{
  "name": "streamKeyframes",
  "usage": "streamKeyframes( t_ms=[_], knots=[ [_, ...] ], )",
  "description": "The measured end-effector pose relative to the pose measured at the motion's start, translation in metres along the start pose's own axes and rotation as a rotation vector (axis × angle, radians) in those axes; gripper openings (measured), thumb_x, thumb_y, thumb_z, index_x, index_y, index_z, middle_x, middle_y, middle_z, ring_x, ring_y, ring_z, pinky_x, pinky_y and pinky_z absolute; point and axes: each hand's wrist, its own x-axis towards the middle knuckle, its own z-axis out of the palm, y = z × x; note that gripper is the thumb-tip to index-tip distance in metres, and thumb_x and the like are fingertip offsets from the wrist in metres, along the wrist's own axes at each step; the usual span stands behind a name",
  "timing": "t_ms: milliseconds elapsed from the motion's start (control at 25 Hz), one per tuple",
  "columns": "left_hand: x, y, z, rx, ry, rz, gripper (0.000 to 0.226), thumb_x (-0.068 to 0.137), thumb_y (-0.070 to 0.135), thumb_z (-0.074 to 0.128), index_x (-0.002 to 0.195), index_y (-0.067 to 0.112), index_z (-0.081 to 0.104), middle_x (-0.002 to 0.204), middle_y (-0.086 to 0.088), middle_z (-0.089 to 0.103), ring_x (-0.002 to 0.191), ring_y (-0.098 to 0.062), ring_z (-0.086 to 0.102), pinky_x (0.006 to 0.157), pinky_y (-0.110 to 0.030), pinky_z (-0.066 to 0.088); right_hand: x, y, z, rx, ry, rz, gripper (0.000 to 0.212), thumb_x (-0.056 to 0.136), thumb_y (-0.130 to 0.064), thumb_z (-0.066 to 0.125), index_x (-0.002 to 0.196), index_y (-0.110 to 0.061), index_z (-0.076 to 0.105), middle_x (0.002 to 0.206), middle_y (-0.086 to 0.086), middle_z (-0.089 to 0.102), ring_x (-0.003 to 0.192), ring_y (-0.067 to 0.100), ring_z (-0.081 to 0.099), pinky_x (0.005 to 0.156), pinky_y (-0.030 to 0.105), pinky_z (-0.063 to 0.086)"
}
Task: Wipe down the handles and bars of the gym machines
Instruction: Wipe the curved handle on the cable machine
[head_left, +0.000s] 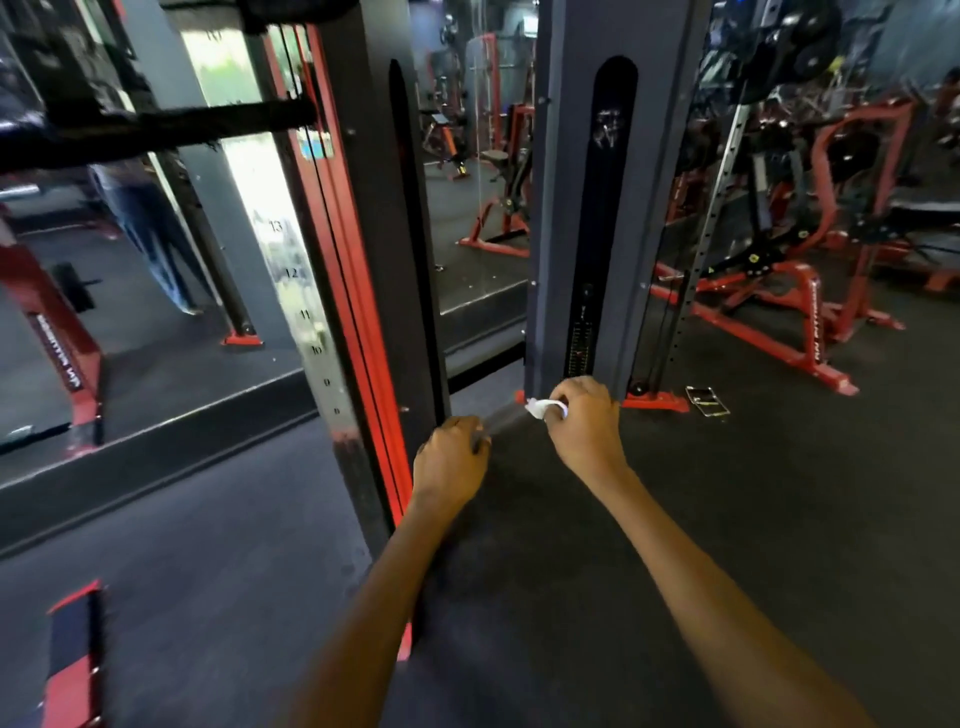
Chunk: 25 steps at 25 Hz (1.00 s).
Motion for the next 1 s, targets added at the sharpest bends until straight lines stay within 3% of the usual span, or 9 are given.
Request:
streamKeyframes(
  t_ms=[200, 400, 520, 720, 800, 880, 1000],
  knots=[
    [0.129, 0.024, -0.04, 0.0, 0.246, 0.07, 0.031, 0.095, 0.023, 0.053, 0.124, 0.014, 0.059, 0.125, -0.006, 0.059, 0.109, -0.027, 0.059, 0.088, -0.04, 0.049, 0.136, -0.029, 0.026, 0.134, 0.073, -0.159, 0.014, 0.08, -0.01, 0.059, 0.069, -0.011, 0.051, 0.082, 0.01, 0.057, 0.079, 0.031, 0.055, 0.068, 0.042, 0.046],
    [0.233, 0.049, -0.104, -0.005, 0.53, 0.221, 0.034, 0.096, 0.018, 0.053, 0.129, 0.013, 0.056, 0.128, -0.004, 0.058, 0.108, -0.021, 0.061, 0.085, -0.032, 0.052, 0.261, -0.071, 0.028, 0.234, 0.18, -0.332, 0.011, 0.083, -0.008, 0.063, 0.076, -0.003, 0.056, 0.084, 0.011, 0.056, 0.082, 0.03, 0.053, 0.065, 0.035, 0.039],
    [0.283, 0.053, -0.159, -0.043, 0.798, 0.362, 0.033, 0.096, 0.014, 0.052, 0.129, 0.013, 0.053, 0.129, -0.003, 0.055, 0.116, -0.014, 0.052, 0.096, -0.026, 0.045, 0.325, -0.115, 0.014, 0.373, 0.281, -0.479, 0.009, 0.085, 0.0, 0.058, 0.079, -0.002, 0.052, 0.081, 0.005, 0.044, 0.071, 0.02, 0.042, 0.06, 0.019, 0.022],
    [0.351, 0.045, -0.259, 0.025, 1.132, 0.528, 0.039, 0.093, 0.009, 0.053, 0.131, 0.002, 0.048, 0.141, -0.014, 0.043, 0.132, -0.023, 0.037, 0.11, -0.028, 0.032, 0.396, -0.202, -0.015, 0.525, 0.436, -0.732, 0.003, 0.087, 0.002, 0.055, 0.087, 0.0, 0.052, 0.083, 0.005, 0.046, 0.069, 0.011, 0.043, 0.057, 0.016, 0.032],
    [0.375, 0.044, -0.306, 0.049, 1.186, 0.515, 0.042, 0.093, 0.01, 0.053, 0.134, 0.001, 0.046, 0.147, -0.015, 0.035, 0.138, -0.027, 0.031, 0.113, -0.036, 0.03, 0.416, -0.238, -0.035, 0.55, 0.49, -0.806, 0.008, 0.088, 0.001, 0.055, 0.096, 0.0, 0.055, 0.09, 0.004, 0.051, 0.073, 0.009, 0.049, 0.062, 0.009, 0.039],
    [0.392, 0.042, -0.35, 0.131, 1.232, 0.48, 0.045, 0.096, 0.014, 0.05, 0.138, 0.001, 0.042, 0.152, -0.017, 0.03, 0.143, -0.03, 0.025, 0.117, -0.044, 0.025, 0.434, -0.273, -0.055, 0.484, 0.578, -0.903, 0.018, 0.088, 0.002, 0.054, 0.105, 0.0, 0.059, 0.102, 0.008, 0.057, 0.088, 0.008, 0.053, 0.077, 0.004, 0.038],
    [0.414, 0.037, -0.393, 0.265, 1.215, 0.402, 0.054, 0.098, 0.021, 0.047, 0.146, 0.003, 0.031, 0.158, -0.015, 0.019, 0.147, -0.031, 0.012, 0.12, -0.044, 0.012, 0.465, -0.318, -0.088, 0.338, 0.742, -0.982, 0.025, 0.089, 0.004, 0.052, 0.111, 0.002, 0.063, 0.112, 0.013, 0.061, 0.1, 0.016, 0.058, 0.089, 0.008, 0.036]
  ],
)
